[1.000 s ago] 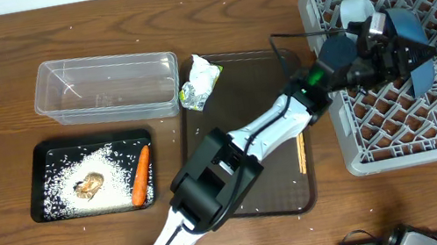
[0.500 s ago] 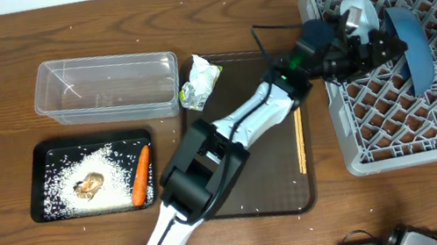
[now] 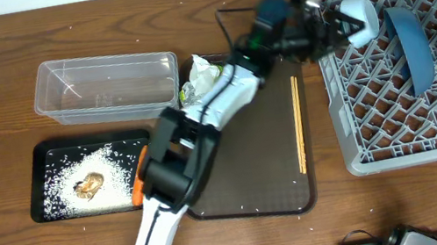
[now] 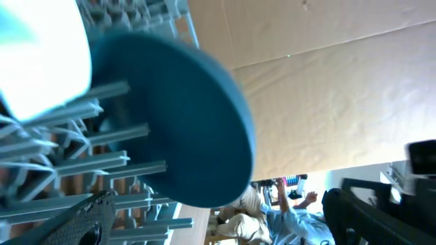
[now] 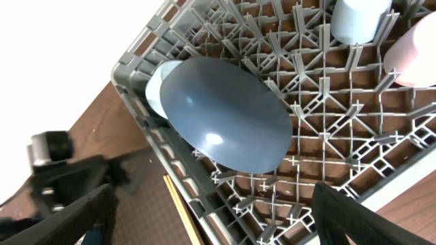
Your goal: Sort waste into correct bins and load items into the dishwasher rack
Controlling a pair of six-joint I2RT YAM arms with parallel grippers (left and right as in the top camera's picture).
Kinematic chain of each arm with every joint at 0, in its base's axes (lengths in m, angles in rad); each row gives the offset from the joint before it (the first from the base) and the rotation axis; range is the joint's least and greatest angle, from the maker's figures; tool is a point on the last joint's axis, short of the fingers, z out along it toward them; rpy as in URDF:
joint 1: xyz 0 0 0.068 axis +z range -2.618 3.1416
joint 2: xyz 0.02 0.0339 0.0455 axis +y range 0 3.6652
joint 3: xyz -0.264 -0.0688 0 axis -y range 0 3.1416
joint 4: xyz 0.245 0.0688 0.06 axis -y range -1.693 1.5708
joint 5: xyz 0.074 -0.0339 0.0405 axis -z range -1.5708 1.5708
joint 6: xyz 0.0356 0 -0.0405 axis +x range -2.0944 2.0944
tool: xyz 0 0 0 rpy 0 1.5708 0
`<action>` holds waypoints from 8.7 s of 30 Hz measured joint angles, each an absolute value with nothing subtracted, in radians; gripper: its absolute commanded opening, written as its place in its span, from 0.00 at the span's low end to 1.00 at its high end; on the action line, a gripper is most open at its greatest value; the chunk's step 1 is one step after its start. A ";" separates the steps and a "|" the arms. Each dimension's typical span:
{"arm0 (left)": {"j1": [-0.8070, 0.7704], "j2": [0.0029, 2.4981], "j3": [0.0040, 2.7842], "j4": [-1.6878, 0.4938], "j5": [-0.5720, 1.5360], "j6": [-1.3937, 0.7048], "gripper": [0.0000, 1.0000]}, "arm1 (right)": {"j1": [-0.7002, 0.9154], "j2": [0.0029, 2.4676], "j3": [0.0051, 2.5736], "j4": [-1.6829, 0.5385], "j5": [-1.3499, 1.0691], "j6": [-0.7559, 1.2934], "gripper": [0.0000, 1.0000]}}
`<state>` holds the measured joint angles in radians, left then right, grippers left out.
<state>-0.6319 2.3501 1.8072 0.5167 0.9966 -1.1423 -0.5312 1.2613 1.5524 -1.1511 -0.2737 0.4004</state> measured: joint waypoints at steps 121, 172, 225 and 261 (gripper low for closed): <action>-0.164 1.872 1.660 -0.804 0.003 0.061 0.66 | -0.222 1.409 1.552 -1.156 -0.314 0.327 0.72; -0.598 2.066 1.521 -0.631 -0.236 0.616 0.50 | -0.222 1.409 1.552 -1.162 -0.314 0.327 0.73; -0.501 2.070 1.538 -0.742 0.001 0.575 0.06 | -0.222 1.409 1.552 -1.212 -0.314 0.290 0.72; -0.063 1.853 1.609 -0.753 0.024 0.563 0.81 | -0.222 1.409 1.552 -1.187 -0.314 0.287 0.74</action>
